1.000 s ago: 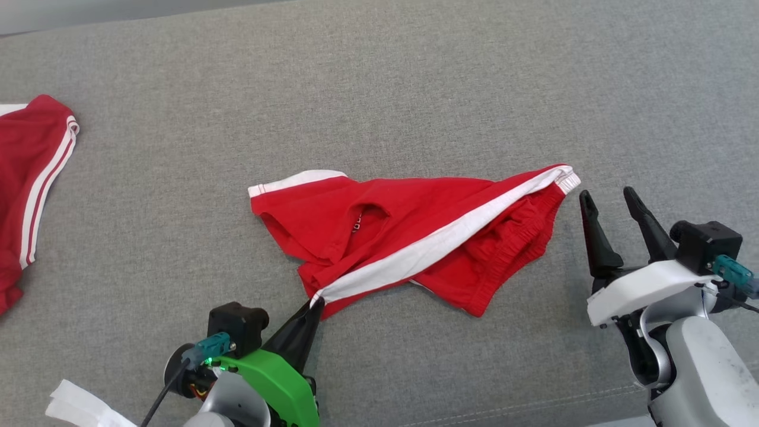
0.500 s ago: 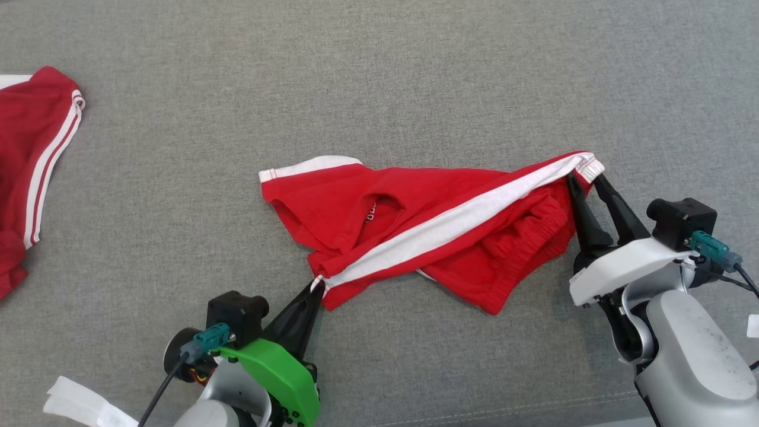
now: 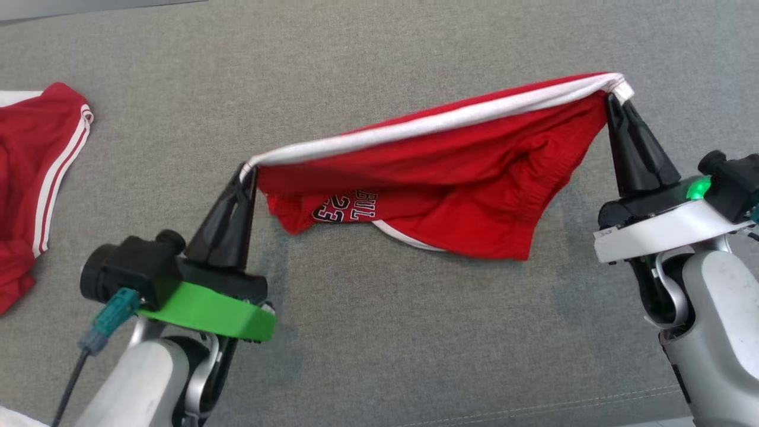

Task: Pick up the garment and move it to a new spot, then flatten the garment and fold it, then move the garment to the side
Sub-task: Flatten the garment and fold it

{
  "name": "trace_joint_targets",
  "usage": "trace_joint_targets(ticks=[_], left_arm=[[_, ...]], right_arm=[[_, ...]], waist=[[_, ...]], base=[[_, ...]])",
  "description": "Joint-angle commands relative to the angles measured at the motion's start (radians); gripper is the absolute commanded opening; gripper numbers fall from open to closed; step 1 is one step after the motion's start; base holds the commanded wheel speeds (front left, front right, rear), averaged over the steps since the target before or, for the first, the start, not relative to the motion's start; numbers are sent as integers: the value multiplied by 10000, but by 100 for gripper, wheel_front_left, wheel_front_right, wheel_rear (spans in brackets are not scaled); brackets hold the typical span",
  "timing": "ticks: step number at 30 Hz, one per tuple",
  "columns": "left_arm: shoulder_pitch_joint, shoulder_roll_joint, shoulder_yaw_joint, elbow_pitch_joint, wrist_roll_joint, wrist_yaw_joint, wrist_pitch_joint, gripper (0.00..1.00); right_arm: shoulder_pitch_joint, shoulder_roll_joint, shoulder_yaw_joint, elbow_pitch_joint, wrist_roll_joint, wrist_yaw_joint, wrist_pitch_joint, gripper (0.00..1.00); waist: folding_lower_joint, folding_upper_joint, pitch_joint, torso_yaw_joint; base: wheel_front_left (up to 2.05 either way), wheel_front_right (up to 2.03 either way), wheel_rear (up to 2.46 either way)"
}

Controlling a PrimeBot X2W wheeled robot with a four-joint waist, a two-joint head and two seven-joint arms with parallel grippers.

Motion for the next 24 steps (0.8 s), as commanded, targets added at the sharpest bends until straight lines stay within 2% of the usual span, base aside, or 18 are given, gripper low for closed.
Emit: trace_joint_targets(ticks=[1,9,13,17,24], left_arm=[[-277,73,160,-227,94,111,-145,0],[-1457,354,1070,-1383,590,550,-675,0],[-1682,430,1269,-1946,715,778,-668,0],[-1552,407,1242,-2325,803,941,-566,0],[-1574,458,1253,-2519,896,1078,-533,0]], right_arm=[[-125,-116,-63,-325,-126,-1,57,0],[-194,-381,-512,-2596,-723,-1,672,0],[67,-202,-751,-3444,-949,-1,1037,0],[275,-71,-865,-3814,-1022,-1,1274,0],[160,135,-1106,-3746,-1070,-1,1441,0]], waist=[[0,0,-242,-56],[0,0,-930,-106],[0,0,-1147,-167],[0,0,-1222,-202],[0,0,-955,-182]], base=[[0,0,0],[0,0,0],[0,0,0],[0,0,0],[0,0,0]])
